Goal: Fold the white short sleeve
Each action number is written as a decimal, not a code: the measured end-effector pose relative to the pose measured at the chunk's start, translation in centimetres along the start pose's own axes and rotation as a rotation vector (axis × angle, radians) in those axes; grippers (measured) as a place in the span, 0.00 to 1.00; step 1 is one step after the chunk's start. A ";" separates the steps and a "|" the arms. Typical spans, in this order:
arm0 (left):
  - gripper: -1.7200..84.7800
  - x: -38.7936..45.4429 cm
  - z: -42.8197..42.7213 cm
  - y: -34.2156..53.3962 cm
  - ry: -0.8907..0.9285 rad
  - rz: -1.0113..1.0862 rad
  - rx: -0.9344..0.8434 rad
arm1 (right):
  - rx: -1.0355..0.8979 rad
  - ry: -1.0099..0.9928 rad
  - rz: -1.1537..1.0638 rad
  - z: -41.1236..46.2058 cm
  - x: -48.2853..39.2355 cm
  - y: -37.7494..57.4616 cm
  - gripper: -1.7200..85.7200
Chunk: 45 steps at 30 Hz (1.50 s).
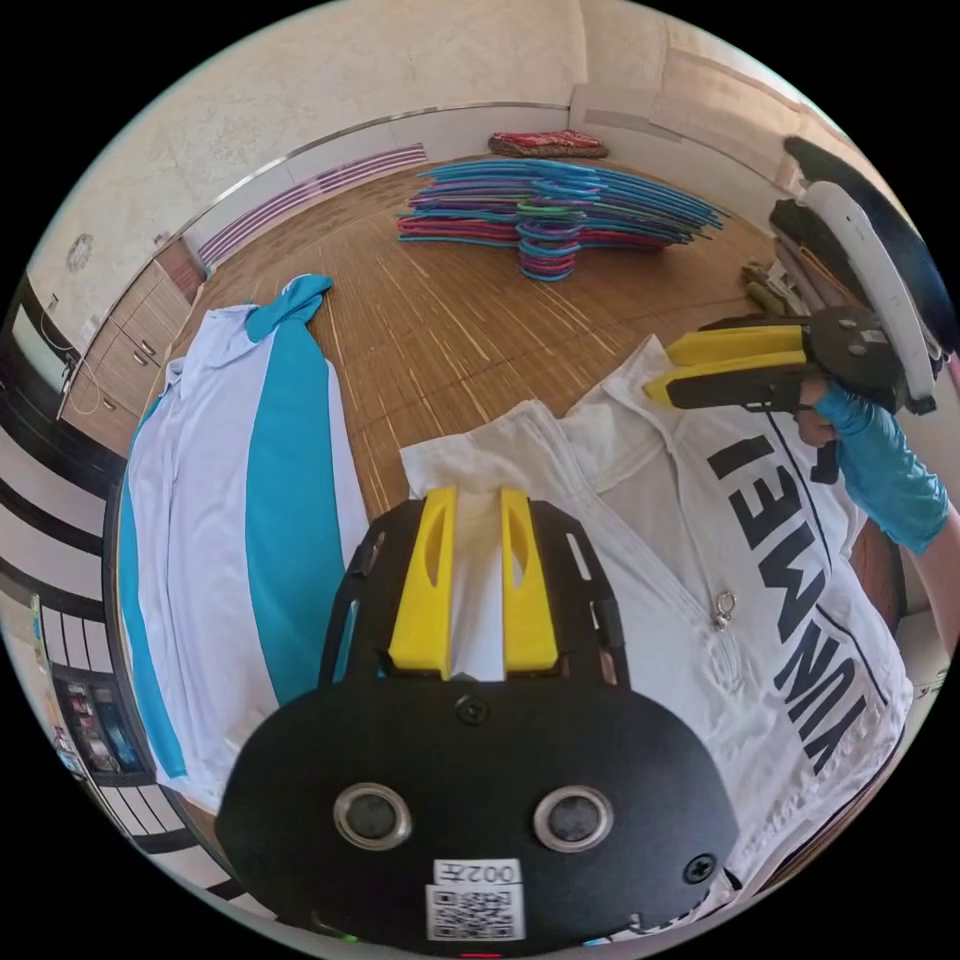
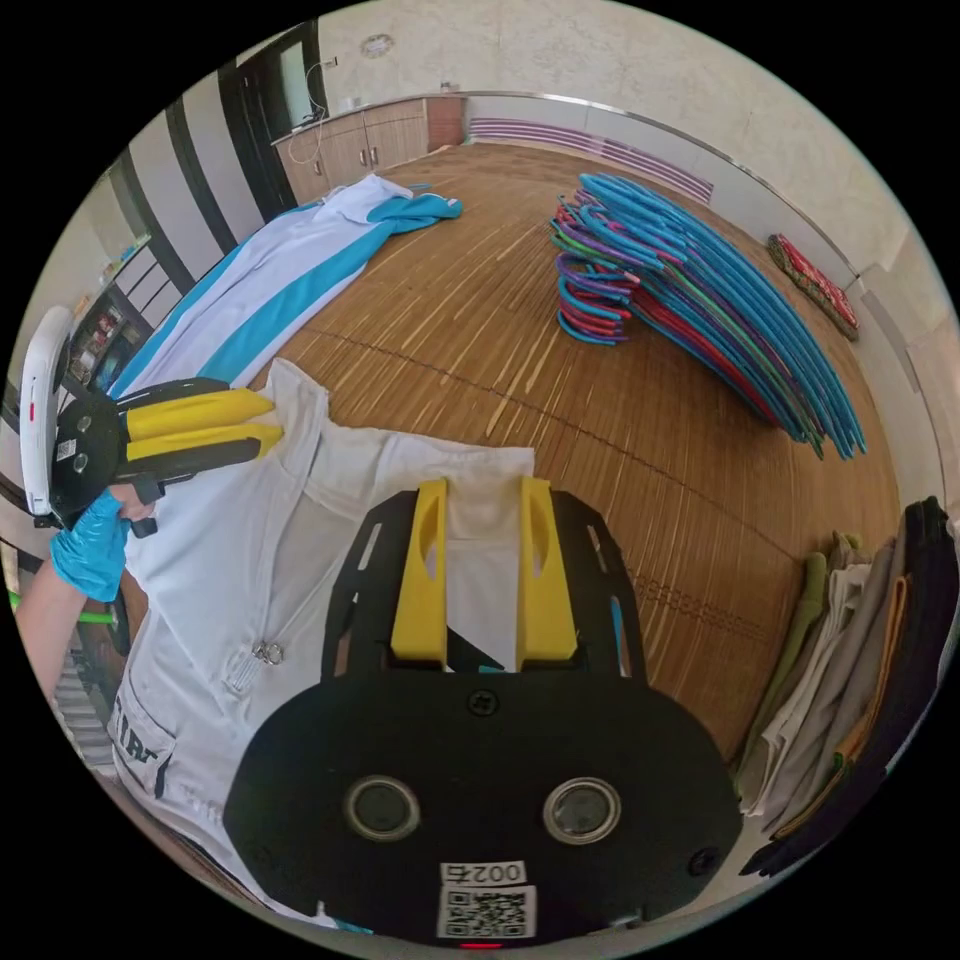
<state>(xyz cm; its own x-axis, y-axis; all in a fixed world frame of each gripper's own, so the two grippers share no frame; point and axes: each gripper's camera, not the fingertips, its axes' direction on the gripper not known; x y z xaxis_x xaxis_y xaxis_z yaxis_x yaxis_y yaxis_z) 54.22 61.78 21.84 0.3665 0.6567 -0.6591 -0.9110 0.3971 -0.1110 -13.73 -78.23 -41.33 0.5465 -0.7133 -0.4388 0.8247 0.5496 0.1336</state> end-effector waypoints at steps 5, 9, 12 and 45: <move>0.06 -0.6 -0.9 -0.8 0.014 0.007 -0.005 | -0.012 0.047 0.024 -1.1 0.0 -1.1 0.14; 0.06 -1.1 -1.7 -0.7 0.013 0.001 -0.011 | -0.012 0.018 0.056 -2.3 0.1 -1.6 0.14; 0.07 -1.3 -2.8 -0.1 0.009 -0.004 -0.021 | -0.016 -0.010 0.033 -3.7 -0.2 -1.2 0.14; 0.07 0.0 -30.6 37.4 0.087 -0.094 0.014 | 0.050 -0.415 -0.467 -39.6 -26.2 39.8 0.11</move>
<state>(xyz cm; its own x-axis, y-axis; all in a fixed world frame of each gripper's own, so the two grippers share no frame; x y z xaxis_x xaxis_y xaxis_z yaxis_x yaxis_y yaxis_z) 14.41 57.00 -5.12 0.4318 0.5582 -0.7085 -0.8705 0.4634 -0.1654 -1.03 -20.45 -59.70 0.1297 -0.9883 -0.0802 0.9905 0.1253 0.0571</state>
